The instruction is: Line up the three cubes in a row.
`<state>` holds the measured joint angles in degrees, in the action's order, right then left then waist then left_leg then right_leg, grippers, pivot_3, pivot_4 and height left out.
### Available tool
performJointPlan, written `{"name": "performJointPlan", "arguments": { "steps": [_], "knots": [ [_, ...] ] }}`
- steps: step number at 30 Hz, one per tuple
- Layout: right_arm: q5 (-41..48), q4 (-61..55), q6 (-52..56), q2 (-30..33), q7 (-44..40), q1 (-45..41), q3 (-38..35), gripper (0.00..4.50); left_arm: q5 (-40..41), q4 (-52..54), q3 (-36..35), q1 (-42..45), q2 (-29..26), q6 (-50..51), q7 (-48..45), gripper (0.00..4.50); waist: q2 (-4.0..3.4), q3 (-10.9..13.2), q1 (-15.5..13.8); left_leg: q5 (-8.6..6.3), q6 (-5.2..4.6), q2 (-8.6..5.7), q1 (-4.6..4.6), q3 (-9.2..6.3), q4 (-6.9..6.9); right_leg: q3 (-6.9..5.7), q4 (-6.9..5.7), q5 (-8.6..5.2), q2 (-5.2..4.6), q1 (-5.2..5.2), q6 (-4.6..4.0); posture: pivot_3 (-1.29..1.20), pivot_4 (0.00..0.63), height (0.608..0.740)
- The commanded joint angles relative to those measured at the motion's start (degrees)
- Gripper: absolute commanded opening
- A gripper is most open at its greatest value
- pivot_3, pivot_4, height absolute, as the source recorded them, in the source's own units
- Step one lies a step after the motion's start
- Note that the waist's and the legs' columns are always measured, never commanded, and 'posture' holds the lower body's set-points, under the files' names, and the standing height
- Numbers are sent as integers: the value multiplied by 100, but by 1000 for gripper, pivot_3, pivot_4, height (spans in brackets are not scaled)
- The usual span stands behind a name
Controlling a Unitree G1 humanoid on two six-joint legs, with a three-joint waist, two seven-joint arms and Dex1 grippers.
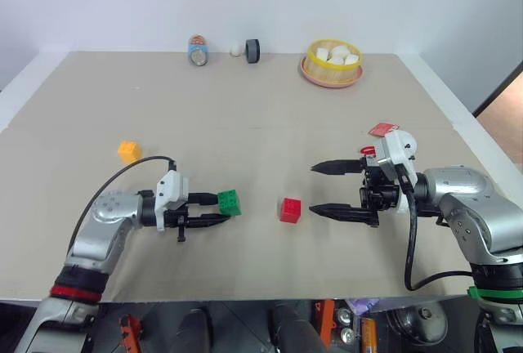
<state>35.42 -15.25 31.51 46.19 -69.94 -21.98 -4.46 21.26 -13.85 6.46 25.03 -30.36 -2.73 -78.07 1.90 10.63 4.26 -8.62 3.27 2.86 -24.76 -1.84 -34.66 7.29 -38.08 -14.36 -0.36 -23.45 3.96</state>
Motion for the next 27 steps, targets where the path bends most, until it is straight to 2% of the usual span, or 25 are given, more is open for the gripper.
{"name": "performJointPlan", "arguments": {
  "steps": [1, 7, 14, 27],
  "knots": [
    [218, -305, 80, 185, 47, 90, -334, 4500, -157, -491, 95, 343, 127, -329, -203, 1245, 0, 0, 0, 0, 0, 0, -1, 0, 0, 0, 0, 0, 0, -1, 0, 0, 150, 740],
    [287, -362, 101, 397, -19, 441, -481, 4500, -269, -1028, 202, 789, 410, -488, -419, 1245, 0, 0, 2, -3, -5, 0, -10, -4, 4, -2, 0, 2, 3, -6, 23, 0, 150, 740],
    [192, -284, -11, 387, 28, 554, -383, 4500, -438, -961, 349, 611, 327, -592, -718, 1245, 0, 0, 5, -5, -6, 0, -8, -6, 6, -3, 0, 1, 4, -5, 24, 0, 150, 740],
    [146, -81, -42, 215, 69, 216, -214, 4500, -981, -1535, 398, 809, 494, -1085, -269, 1245, 0, 0, -7, -4, -6, -1, -6, -7, -3, -2, 0, -4, 2, 1, 9, 0, 150, 740]
  ]
}}
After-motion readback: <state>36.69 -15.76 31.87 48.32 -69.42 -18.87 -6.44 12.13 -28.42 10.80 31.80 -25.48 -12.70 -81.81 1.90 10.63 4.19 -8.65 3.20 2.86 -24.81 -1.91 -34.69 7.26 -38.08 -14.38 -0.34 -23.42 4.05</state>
